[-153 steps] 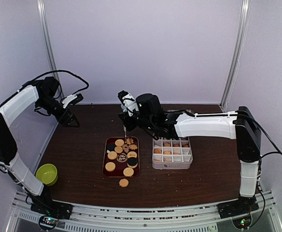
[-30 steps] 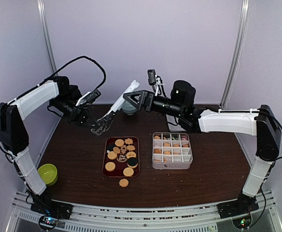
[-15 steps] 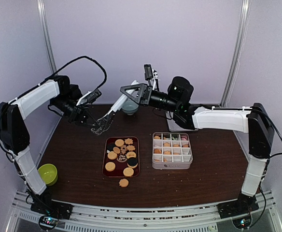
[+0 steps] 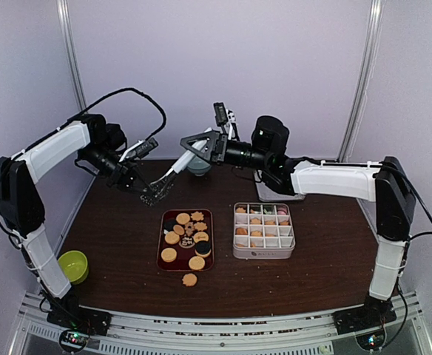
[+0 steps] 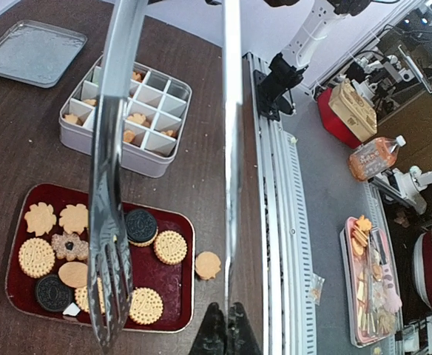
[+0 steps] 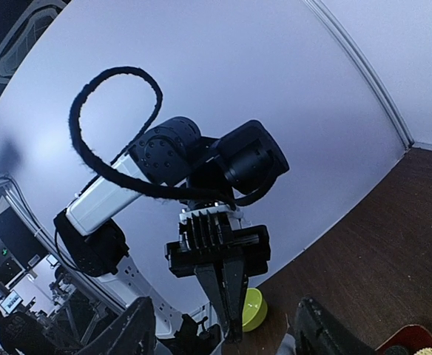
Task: Pack the cookies
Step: Pass from the left arm to the right
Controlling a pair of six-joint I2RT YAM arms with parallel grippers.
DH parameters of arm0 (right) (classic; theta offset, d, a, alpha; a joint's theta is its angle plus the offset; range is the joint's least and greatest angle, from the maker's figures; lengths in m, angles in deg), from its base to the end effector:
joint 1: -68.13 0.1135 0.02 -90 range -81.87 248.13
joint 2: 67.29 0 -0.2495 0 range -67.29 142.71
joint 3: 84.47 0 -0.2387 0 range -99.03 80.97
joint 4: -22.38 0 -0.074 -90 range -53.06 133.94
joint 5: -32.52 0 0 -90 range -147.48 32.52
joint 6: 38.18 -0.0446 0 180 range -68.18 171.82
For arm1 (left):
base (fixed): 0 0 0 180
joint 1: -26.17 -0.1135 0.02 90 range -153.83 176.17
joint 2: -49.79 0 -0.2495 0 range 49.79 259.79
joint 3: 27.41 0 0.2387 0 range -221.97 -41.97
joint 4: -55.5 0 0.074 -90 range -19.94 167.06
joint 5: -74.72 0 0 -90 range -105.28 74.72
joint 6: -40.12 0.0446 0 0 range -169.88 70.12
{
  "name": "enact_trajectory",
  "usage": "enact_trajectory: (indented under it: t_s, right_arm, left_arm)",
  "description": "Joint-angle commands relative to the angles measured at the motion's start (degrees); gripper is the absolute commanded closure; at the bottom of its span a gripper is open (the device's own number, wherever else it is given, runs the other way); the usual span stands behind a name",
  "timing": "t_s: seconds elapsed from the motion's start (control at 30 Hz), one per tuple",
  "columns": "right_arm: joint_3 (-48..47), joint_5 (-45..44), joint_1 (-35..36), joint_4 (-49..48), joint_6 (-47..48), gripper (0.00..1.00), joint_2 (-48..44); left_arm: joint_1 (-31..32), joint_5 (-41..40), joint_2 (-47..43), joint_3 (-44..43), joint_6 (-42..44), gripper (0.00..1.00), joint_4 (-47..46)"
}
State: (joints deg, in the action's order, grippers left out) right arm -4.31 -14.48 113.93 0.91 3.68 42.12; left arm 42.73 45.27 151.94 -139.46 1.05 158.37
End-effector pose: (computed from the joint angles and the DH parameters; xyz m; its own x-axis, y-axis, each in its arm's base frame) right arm 0.2868 0.3385 0.3311 -0.6411 0.1221 -0.7577 -0.7674 -0.0891 0.6349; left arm 0.2791 -0.1235 0.3027 -0.5281 0.5553 -0.6425 0.8042 0.0841 -0.5883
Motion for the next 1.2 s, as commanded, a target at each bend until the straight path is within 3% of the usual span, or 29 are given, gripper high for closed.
enact_trajectory:
  t_s: [0.0, 0.23, 0.57, 0.83, 0.97, 1.17]
  right_arm:
    - [-2.5, 2.5, 1.6, 6.4, 4.1, 0.35, -0.4]
    - [-2.1, 8.9, 1.7, 6.3, 4.1, 0.39, 0.6]
    - [-1.8, 14.6, 1.1, -10.3, -9.0, 0.46, 3.2]
    - [-1.5, 14.7, 1.1, -10.0, -9.8, 0.54, 3.8]
    - [-1.4, 11.6, 1.1, -4.5, -4.1, 0.61, 2.0]
    - [-1.5, 4.7, 1.7, 12.3, 11.7, 0.61, -3.3]
  left_arm:
    - [-0.4, -2.0, -2.5, 0.7, -6.2, 1.00, -7.7]
    - [-0.3, -1.5, -2.1, -0.4, -4.2, 1.00, -4.8]
    - [-0.3, -0.5, -2.2, -0.5, -2.5, 1.00, -3.0]
    - [-0.3, -0.7, -2.4, -0.4, -1.4, 1.00, -2.0]
    - [-0.3, -1.6, -2.3, 0.0, -2.5, 1.00, -3.1]
    - [-0.3, -6.8, -2.8, 1.5, -8.1, 0.73, -8.5]
